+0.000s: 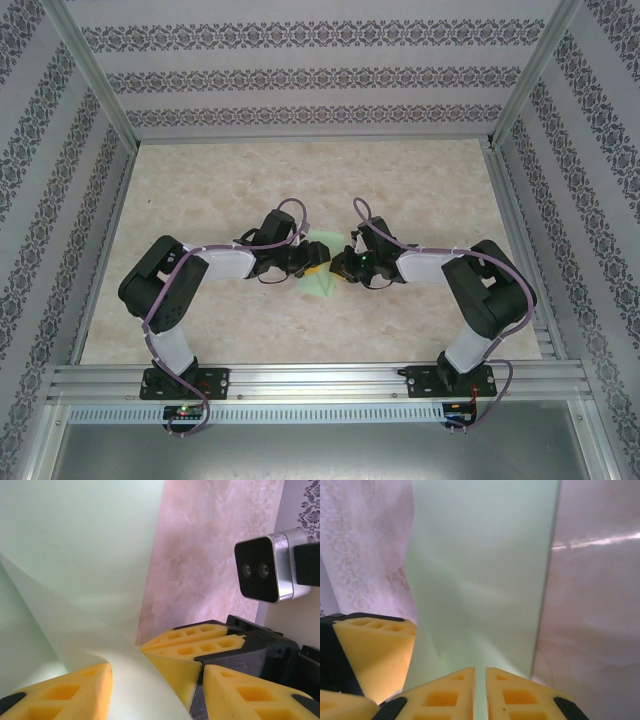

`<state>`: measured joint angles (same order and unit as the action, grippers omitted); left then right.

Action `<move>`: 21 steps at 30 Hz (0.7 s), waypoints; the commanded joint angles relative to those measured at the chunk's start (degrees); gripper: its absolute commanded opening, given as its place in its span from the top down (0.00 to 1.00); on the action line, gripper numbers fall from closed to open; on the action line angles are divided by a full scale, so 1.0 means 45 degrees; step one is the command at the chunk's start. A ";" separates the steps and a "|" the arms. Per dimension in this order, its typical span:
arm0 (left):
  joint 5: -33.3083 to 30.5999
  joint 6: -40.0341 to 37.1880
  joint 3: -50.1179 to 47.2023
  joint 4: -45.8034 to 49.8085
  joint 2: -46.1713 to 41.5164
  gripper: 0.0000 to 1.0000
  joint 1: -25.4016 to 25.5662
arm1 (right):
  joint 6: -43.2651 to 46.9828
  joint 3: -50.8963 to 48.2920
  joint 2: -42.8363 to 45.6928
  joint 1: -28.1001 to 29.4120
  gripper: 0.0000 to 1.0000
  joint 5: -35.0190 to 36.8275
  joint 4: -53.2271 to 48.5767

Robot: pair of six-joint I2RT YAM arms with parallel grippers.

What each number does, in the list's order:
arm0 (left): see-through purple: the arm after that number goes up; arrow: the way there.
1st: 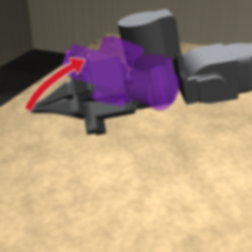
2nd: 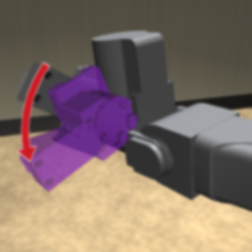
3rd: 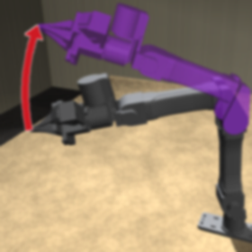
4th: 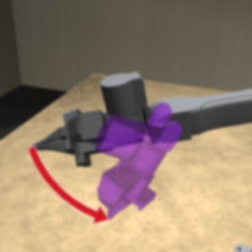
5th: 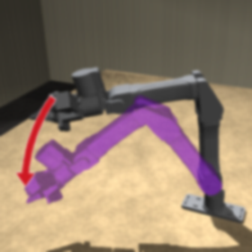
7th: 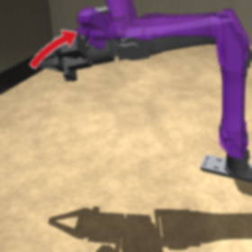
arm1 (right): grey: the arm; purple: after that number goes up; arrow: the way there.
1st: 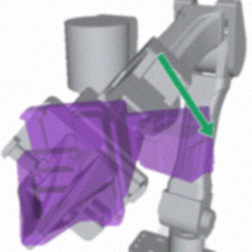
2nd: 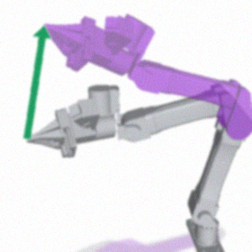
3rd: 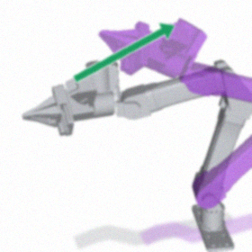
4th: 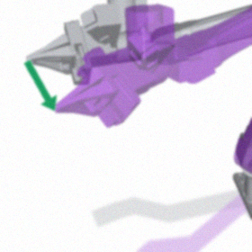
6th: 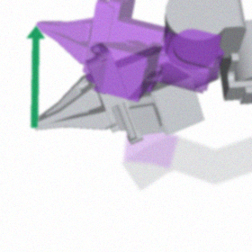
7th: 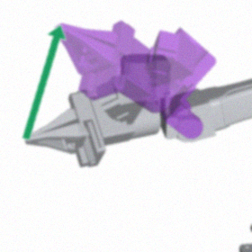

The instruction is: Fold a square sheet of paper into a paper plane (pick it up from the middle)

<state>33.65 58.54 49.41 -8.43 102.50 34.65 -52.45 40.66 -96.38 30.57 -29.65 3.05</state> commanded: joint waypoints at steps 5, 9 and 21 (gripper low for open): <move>-0.0303 0.0545 0.0331 -0.0393 0.0348 0.48 0.0157 | 0.0349 -0.0848 0.1539 -0.0595 0.79 0.0181 0.0138; -0.0384 0.0550 0.0316 -0.0316 0.0308 0.47 0.0162 | 0.0779 -0.0990 0.1945 -0.0612 0.72 0.0156 0.0109; -0.0523 0.0523 0.0191 -0.0166 0.0192 0.56 0.0153 | 0.1165 -0.0414 0.1061 -0.0386 0.68 -0.0070 -0.0140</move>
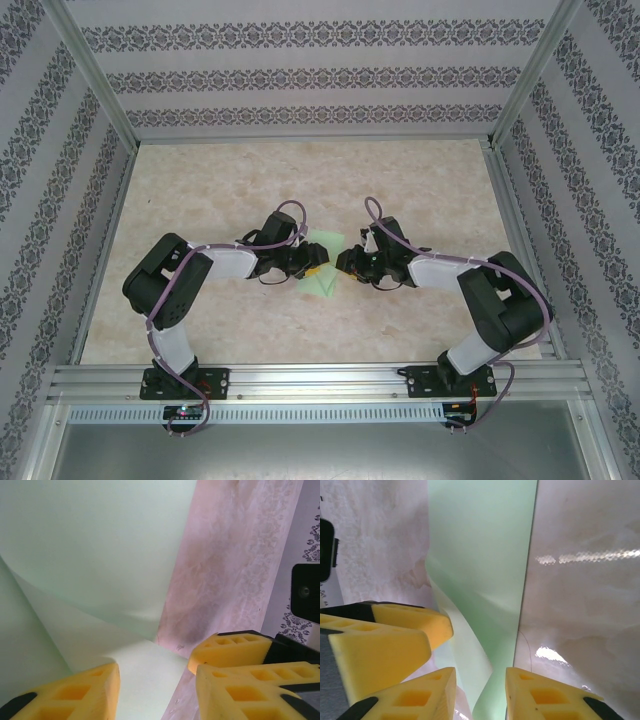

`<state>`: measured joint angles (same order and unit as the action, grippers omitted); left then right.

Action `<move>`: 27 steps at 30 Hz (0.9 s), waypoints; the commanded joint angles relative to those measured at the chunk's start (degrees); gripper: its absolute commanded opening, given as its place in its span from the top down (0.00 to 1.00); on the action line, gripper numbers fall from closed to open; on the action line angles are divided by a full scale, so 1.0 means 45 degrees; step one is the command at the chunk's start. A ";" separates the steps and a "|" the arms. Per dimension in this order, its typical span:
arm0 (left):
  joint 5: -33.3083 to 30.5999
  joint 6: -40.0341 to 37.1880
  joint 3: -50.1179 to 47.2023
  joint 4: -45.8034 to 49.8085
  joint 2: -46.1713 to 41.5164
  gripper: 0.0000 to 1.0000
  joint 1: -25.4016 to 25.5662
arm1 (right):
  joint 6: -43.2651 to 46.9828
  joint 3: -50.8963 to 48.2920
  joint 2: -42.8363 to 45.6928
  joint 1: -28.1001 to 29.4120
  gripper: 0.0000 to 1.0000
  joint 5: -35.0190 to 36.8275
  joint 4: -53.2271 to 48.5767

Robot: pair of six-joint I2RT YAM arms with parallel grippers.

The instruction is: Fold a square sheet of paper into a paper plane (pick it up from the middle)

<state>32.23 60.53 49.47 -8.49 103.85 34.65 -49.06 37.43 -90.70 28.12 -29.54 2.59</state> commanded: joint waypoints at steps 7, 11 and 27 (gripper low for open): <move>-0.0189 0.0063 0.0166 -0.0115 -0.0130 0.59 0.0155 | 0.0422 0.0437 -0.0659 0.0177 0.73 -0.0577 0.0521; -0.0131 0.0015 0.0166 -0.0079 -0.0187 0.59 0.0156 | 0.0547 0.0717 -0.1043 0.0133 0.86 -0.0629 0.0452; 0.0915 -0.1555 0.0677 0.0788 -0.0566 0.61 0.0139 | 0.1940 0.1689 -0.2086 -0.0038 0.95 -0.0257 -0.0669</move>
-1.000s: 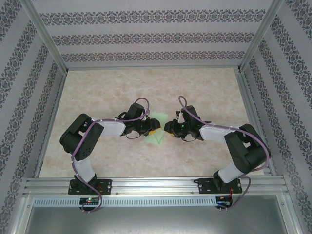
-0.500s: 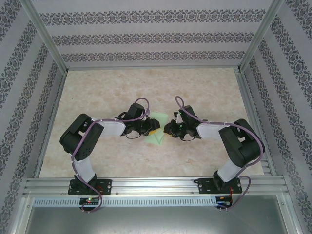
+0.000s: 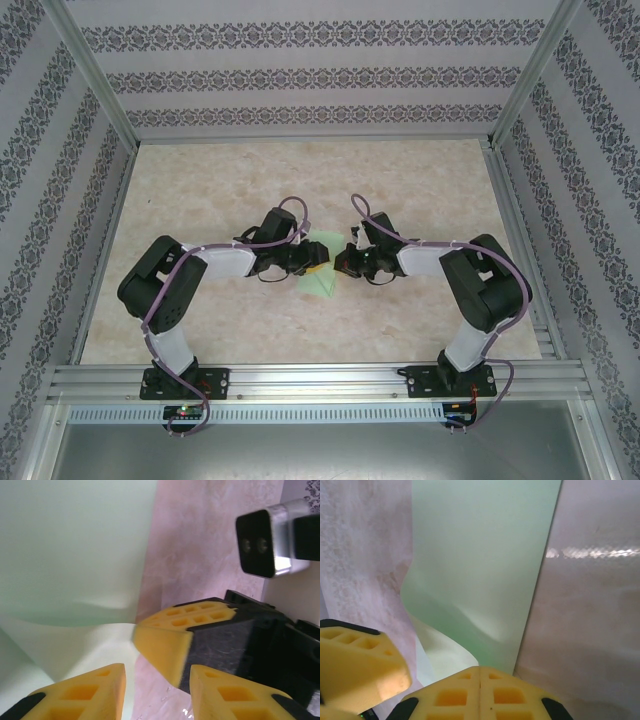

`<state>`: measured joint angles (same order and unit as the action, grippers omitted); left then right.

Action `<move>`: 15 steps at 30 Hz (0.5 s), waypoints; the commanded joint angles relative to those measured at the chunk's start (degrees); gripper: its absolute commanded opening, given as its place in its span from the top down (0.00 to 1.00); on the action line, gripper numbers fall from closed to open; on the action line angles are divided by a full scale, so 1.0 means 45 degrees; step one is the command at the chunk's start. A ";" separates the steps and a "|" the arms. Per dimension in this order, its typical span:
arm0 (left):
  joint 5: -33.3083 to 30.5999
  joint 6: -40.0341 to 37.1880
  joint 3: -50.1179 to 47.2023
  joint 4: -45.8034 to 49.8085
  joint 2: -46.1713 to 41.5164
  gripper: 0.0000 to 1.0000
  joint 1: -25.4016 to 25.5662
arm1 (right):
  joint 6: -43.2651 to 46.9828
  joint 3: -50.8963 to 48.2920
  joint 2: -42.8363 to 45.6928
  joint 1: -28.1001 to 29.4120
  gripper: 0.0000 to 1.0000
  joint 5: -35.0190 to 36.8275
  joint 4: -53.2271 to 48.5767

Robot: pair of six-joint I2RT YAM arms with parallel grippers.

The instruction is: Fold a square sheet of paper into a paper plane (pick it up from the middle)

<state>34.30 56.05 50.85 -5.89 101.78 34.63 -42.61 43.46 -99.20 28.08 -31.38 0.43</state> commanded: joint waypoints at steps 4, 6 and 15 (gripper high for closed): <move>0.0600 -0.0678 0.0592 0.0310 0.0200 0.62 0.0302 | 0.0567 0.0420 -0.0246 -0.0057 0.95 0.0382 -0.0407; 0.0585 -0.0752 0.0691 0.0464 0.0290 0.62 0.0352 | 0.0597 0.0412 -0.0247 -0.0048 0.95 0.0480 -0.0460; 0.0540 -0.0971 0.0848 0.0935 0.0602 0.65 0.0473 | 0.0773 0.0571 -0.0380 -0.0145 0.94 0.0547 -0.0481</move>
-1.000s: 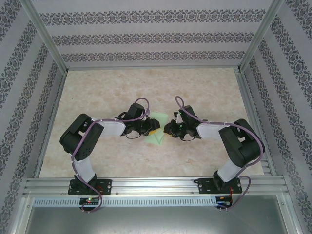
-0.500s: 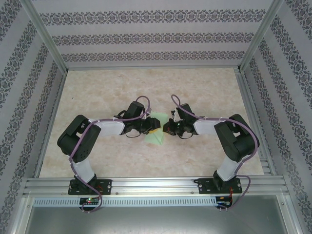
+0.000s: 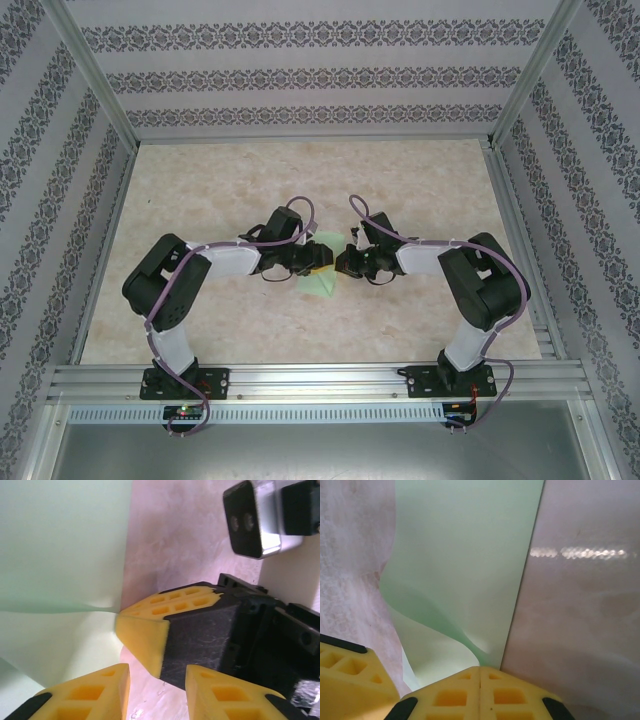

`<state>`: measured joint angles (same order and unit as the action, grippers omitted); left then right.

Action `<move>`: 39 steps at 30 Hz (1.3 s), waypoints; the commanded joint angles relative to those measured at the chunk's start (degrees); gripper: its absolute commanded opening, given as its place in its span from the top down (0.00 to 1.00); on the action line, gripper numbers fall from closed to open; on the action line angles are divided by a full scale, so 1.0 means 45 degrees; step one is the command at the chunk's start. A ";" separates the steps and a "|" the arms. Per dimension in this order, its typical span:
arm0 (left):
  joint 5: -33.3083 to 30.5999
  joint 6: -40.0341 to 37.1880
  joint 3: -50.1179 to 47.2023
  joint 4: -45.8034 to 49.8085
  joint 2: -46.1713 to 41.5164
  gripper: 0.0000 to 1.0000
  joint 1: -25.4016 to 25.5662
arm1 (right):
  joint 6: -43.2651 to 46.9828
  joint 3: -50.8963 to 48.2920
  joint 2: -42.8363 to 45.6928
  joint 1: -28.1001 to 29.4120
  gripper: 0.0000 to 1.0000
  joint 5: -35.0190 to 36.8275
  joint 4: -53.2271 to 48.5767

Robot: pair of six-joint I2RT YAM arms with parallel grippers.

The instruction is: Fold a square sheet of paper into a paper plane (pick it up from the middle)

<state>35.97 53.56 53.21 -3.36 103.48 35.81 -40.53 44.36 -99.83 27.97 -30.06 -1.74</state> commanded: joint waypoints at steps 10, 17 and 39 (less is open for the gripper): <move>0.0171 -0.0483 0.0450 0.0603 0.0494 0.73 0.0266 | 0.0482 0.0586 -0.0432 -0.0179 0.94 0.0221 -0.0138; 0.0195 -0.0535 0.0535 0.0704 0.0710 0.74 0.0304 | 0.0512 0.0670 -0.0611 -0.0235 0.94 0.0240 -0.0171; -0.0156 -0.0594 0.0442 0.1116 0.1009 0.78 0.0306 | 0.0549 0.0782 -0.1035 -0.0272 0.94 0.0353 -0.0503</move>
<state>35.59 52.27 53.98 0.45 106.63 36.45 -39.22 47.16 -102.69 27.22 -30.35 -3.05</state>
